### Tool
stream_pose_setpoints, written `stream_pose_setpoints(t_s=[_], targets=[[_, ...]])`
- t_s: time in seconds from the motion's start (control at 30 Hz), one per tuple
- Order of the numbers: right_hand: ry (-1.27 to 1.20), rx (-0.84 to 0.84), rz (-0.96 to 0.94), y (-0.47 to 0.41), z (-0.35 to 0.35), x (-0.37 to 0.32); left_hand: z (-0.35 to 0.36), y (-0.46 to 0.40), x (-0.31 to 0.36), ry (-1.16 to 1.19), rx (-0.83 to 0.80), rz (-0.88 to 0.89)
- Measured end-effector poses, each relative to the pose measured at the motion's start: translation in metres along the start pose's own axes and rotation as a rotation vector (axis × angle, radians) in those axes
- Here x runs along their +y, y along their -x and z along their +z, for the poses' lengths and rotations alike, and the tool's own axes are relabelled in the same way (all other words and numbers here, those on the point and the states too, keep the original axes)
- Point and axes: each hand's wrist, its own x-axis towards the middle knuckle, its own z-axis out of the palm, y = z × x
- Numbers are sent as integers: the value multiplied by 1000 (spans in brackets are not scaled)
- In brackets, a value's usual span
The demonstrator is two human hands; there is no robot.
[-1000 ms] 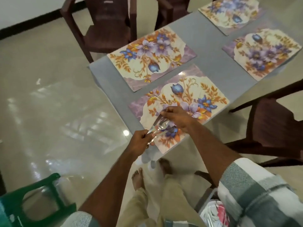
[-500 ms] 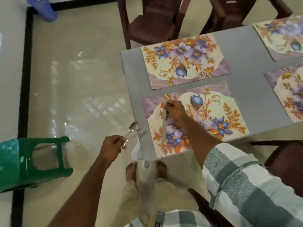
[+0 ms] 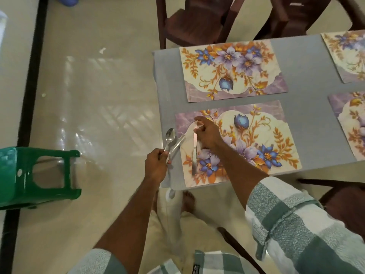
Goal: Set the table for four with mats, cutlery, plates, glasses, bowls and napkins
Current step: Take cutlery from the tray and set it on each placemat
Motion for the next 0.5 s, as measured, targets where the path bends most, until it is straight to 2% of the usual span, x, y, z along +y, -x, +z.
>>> stream_pose_setpoints(t_s=[0.17,0.3,0.4,0.5], targets=[[-223,95,213,2,-20,21,3,1,4,31,24,4],[-515,95,321,15,-25,28,5,3,4,64,0,8],[-666,109,260,24,-32,27,6,4,8,93,7,11],[-494,157,122,38,-39,31,8,4,12,128,9,22]])
